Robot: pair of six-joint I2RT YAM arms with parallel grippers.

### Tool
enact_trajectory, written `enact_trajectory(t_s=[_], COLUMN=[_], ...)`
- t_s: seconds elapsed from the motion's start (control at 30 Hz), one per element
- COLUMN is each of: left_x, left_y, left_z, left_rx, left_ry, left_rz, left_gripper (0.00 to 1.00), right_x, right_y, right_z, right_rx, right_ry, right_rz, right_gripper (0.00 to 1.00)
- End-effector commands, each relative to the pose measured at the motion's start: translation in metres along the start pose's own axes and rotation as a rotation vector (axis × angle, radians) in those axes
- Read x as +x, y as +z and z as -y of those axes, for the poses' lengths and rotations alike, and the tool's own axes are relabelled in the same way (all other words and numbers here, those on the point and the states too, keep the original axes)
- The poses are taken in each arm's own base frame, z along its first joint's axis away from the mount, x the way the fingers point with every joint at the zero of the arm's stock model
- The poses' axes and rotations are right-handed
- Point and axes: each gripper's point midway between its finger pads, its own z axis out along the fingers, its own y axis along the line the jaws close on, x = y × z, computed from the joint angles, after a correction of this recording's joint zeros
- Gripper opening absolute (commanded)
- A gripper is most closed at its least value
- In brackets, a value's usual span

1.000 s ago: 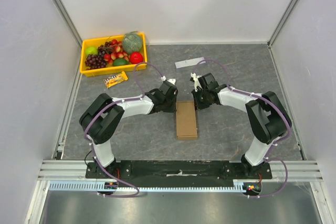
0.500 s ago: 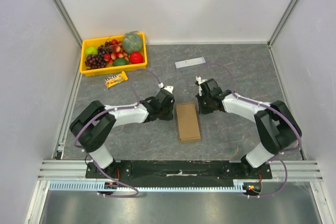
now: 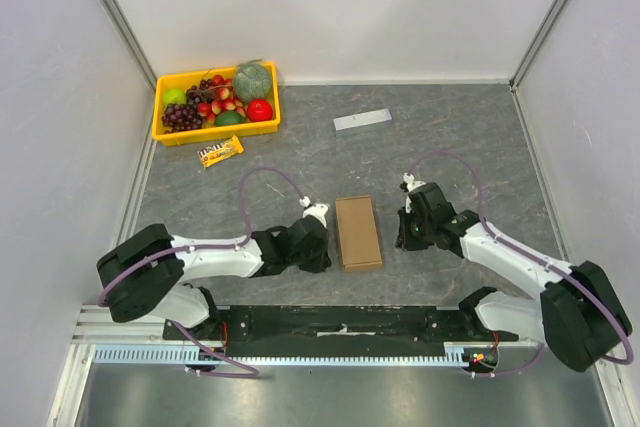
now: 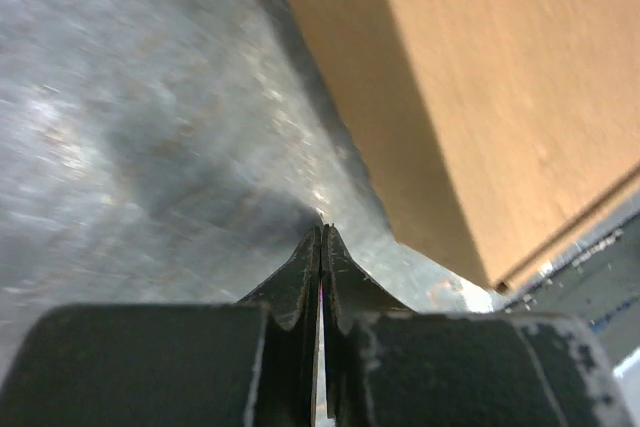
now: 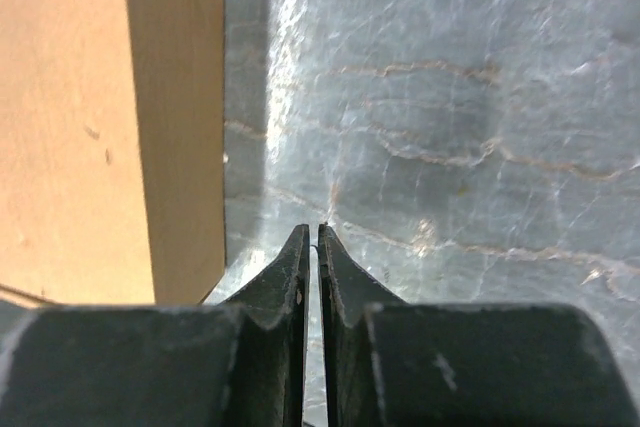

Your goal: Fold the paper box

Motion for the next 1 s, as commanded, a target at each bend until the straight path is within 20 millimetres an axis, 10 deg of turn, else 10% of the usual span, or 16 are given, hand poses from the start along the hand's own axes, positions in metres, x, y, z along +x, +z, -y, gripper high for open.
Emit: enact_trajectory(t_s=[0.0, 0.8, 0.97], left_x=[0.024, 0.039, 0.043], left_y=[0.003, 0.026, 0.025], left_z=[0.002, 0.066, 0.060], left_rx=[-0.019, 0.059, 0.030], left_ry=[-0.080, -0.019, -0.030], left_rz=[-0.025, -0.076, -0.076], left_gripper=[0.04, 0.02, 0.02], right_x=[0.015, 0.045, 0.036], right_y=[-0.006, 0.009, 0.003], right_z=[-0.010, -0.091, -0.079], right_rx=[-0.053, -0.295, -0.225], right_ry=[0.033, -0.022, -0.031], right_rz=[-0.017, -0.062, -0.008], right_gripper=[0.13, 0.13, 0.15])
